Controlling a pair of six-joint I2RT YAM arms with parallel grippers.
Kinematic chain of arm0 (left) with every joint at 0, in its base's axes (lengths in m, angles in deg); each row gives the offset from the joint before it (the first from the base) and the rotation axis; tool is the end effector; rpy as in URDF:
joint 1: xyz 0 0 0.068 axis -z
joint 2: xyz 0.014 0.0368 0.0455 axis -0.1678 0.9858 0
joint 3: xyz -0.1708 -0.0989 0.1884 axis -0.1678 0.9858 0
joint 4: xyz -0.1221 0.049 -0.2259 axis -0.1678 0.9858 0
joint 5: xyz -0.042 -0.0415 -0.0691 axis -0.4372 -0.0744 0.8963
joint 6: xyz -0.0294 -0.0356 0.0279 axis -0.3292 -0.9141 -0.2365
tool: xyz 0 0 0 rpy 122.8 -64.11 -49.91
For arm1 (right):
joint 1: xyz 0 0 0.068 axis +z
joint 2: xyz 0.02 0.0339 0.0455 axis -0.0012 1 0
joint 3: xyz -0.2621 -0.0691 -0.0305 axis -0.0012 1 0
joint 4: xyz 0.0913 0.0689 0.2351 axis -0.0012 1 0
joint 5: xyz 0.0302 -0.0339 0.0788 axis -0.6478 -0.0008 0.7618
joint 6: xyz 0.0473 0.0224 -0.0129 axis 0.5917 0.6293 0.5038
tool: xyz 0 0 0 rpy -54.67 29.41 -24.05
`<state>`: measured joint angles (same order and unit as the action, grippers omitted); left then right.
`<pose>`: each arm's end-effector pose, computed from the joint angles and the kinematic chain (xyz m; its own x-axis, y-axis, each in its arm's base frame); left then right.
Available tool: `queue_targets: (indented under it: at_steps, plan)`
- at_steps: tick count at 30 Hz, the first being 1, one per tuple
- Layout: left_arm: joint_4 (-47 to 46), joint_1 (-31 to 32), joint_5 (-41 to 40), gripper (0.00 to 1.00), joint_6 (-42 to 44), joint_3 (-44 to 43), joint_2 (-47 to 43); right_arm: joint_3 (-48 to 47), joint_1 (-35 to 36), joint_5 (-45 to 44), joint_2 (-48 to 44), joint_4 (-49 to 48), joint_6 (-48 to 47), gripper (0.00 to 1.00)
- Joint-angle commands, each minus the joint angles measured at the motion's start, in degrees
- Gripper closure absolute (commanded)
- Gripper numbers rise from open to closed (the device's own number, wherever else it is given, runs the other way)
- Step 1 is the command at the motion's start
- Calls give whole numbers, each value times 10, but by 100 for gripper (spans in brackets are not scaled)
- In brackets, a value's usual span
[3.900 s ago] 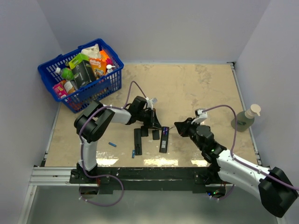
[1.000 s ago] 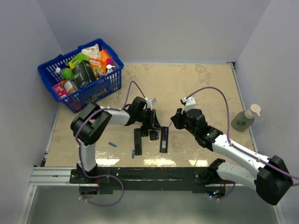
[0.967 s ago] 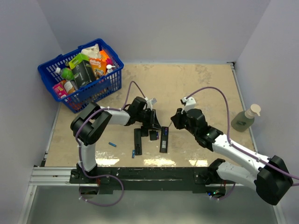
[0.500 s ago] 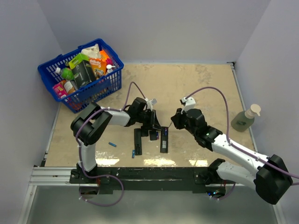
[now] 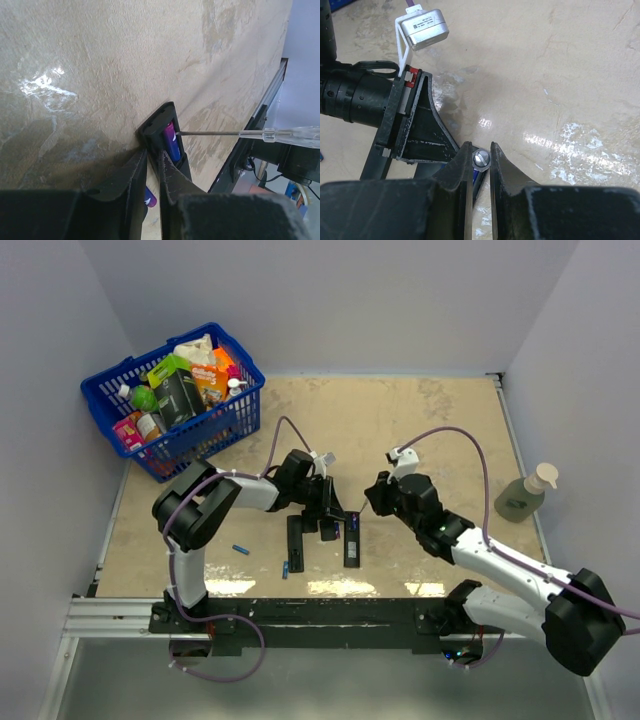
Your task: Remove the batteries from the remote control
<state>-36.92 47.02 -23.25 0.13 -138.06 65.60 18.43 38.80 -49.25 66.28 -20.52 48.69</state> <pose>0.2824 -0.2410 0.1126 -0.9733 0.0129 -0.2293 0.1928 0.5886 -0.7851 0.1823 0.1386 0.2279 -0.4719 0.0819 -0.8778 -0.3411 0.9012 0.2674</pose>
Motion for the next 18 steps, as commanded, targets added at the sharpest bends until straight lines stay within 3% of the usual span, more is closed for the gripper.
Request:
queue_targets:
  at_steps: [1, 18]
  plan:
    - [-35, 7, 10, 81, -9, 7, 7, 22, 2, 16, 4, -11, 23, 100]
    - [-47, 16, 12, 82, -22, 8, 7, 61, 59, -10, -4, -57, 27, 100]
